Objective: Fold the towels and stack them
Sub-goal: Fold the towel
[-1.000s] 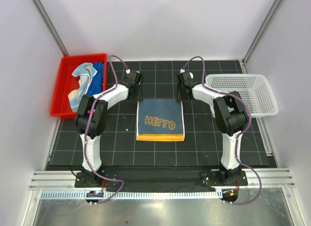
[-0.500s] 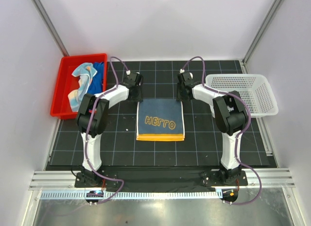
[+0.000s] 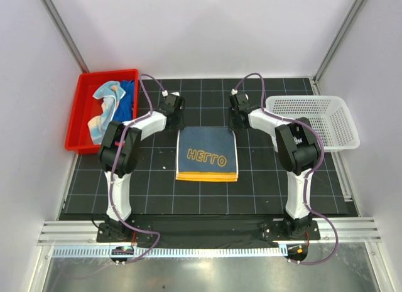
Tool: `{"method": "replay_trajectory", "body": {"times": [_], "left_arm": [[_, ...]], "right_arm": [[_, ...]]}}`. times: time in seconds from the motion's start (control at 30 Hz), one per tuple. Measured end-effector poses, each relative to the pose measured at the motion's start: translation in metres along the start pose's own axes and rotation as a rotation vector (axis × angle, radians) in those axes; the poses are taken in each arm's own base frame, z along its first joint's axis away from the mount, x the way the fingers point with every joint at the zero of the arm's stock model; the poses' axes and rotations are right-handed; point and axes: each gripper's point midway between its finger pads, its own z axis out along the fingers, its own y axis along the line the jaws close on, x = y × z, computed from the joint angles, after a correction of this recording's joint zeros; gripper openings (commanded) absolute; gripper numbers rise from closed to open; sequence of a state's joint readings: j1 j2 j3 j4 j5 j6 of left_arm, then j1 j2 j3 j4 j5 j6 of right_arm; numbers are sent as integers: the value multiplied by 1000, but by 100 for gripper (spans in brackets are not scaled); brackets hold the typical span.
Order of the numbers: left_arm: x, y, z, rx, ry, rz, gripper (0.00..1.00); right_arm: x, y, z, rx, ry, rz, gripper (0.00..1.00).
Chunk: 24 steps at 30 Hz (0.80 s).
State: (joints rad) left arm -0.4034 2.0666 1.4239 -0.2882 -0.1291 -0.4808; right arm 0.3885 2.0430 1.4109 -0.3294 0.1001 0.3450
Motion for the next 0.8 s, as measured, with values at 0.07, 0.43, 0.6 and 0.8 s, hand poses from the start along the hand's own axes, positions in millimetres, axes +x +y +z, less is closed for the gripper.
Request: {"method": "replay_trajectory", "body": {"times": [0.07,0.43,0.6,0.8], "left_arm": [[-1,-2,2,12,-12,-12,5],[-11,-5,6,62,-70,-68,0],[-27,-1,8,92,-111,-98,0],[-55,0,4,174,-175,-167,0]], "right_arm": [[0,0,0,-4,1,-2,11],[-10,-3,1,-21,-24,15,1],[-31,-2,2,-46,-89,27,1],[-57,4,-5,-81,-183,27,1]]}}
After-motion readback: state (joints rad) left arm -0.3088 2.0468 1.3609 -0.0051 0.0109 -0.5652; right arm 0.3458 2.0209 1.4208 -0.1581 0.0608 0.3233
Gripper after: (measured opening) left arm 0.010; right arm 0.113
